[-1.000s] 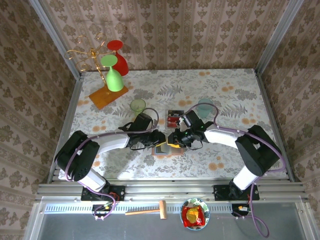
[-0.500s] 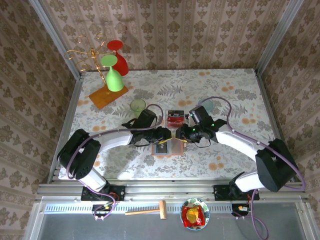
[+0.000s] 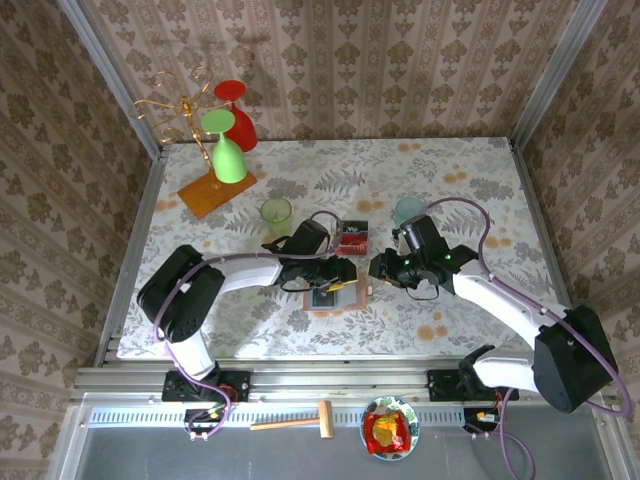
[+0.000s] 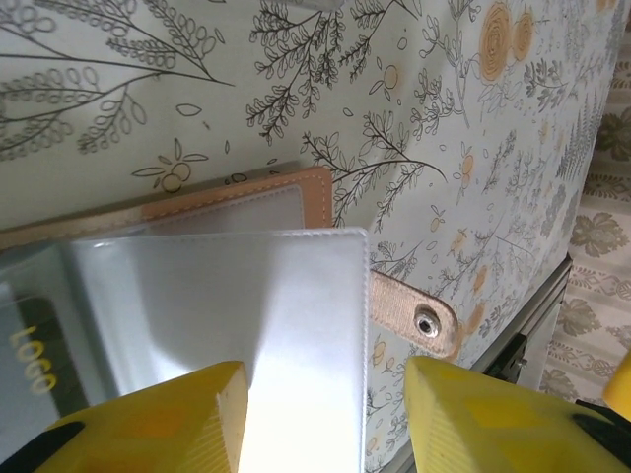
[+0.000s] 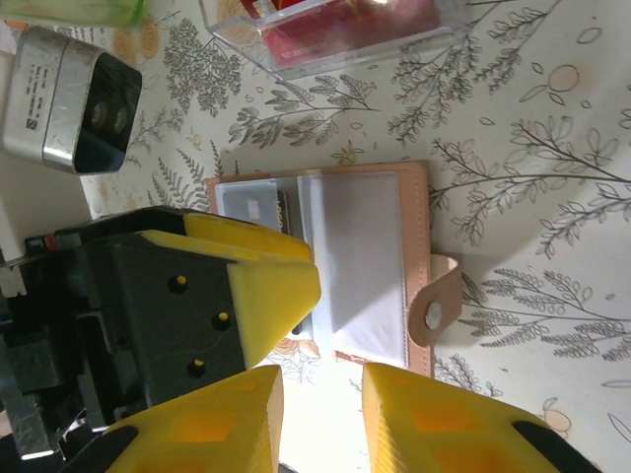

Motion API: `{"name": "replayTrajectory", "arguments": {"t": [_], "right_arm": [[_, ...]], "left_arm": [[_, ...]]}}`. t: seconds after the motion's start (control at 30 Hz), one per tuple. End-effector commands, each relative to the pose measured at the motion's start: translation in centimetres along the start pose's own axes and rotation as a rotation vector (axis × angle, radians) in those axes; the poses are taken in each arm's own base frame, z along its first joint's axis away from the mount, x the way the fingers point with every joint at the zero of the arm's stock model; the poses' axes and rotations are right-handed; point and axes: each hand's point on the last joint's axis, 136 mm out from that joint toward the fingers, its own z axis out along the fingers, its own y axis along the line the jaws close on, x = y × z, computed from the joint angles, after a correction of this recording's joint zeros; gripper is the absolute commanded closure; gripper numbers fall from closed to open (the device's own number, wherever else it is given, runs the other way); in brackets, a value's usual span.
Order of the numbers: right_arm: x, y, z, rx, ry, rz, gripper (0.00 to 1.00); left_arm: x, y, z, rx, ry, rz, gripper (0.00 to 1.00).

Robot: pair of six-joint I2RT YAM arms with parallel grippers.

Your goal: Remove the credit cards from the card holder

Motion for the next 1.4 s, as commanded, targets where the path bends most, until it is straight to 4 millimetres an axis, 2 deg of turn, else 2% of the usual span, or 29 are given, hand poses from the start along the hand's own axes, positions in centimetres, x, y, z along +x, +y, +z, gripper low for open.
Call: {"name": "replayTrajectory", "arguments": {"t": [0.0, 0.33, 0.7, 1.0, 1.37], "right_arm": [[0.4, -1.0, -0.6, 0.028, -0.006, -0.003, 0.70], [0.4, -0.6, -0.1, 0.002, 0.003, 0.013, 0.70], [0.3, 0.8, 1.3, -0.038, 0.044, 0.020, 0.71], [0.5, 3.0, 2.9, -0.046, 0.085, -0.024, 0.71], [1.9, 4.6, 6.6, -0.024, 0.161, -0.059, 0.72]], "left_arm": [[-0.5, -1.8, 0.5, 0.054, 0.005, 0.017, 0.53], [-0.5, -1.7, 0.3, 0.058, 0.007, 0.016, 0.53], [-0.4, -0.9, -1.6, 0.050, -0.037, 0.008, 0.53], [0.1, 0.8, -3.8, 0.031, -0.088, -0.013, 0.55], [1.2, 4.1, -5.1, -0.046, -0.110, -0.041, 0.65]]}}
